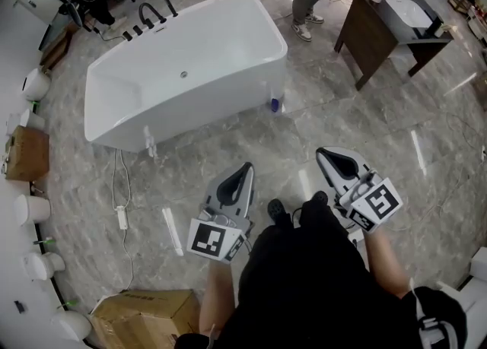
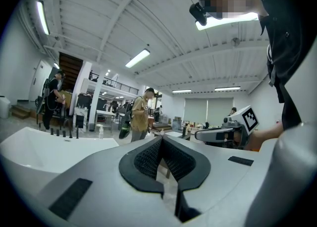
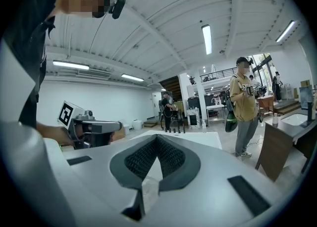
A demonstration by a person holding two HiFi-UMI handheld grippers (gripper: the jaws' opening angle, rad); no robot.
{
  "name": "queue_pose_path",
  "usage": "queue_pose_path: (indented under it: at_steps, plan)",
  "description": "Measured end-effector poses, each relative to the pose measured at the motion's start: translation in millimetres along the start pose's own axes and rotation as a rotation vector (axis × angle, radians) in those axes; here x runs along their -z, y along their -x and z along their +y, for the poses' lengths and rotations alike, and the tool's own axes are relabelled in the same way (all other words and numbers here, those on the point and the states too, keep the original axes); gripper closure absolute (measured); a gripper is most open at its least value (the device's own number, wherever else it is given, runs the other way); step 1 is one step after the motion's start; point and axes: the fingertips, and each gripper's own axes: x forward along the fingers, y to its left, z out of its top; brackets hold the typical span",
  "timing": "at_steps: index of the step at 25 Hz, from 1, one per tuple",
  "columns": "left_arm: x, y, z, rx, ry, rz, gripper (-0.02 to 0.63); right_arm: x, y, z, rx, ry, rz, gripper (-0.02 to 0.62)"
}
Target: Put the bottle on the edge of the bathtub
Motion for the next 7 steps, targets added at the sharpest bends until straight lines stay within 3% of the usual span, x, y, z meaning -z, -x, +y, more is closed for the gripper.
queue_pose_path:
  at_steps: [7]
  plan:
    - [-0.1,7.0,1.8,-0.012,0.002,0.001,0.595,-0.8,-3.3,4.6,-0.008,0.007,0.003,0.583]
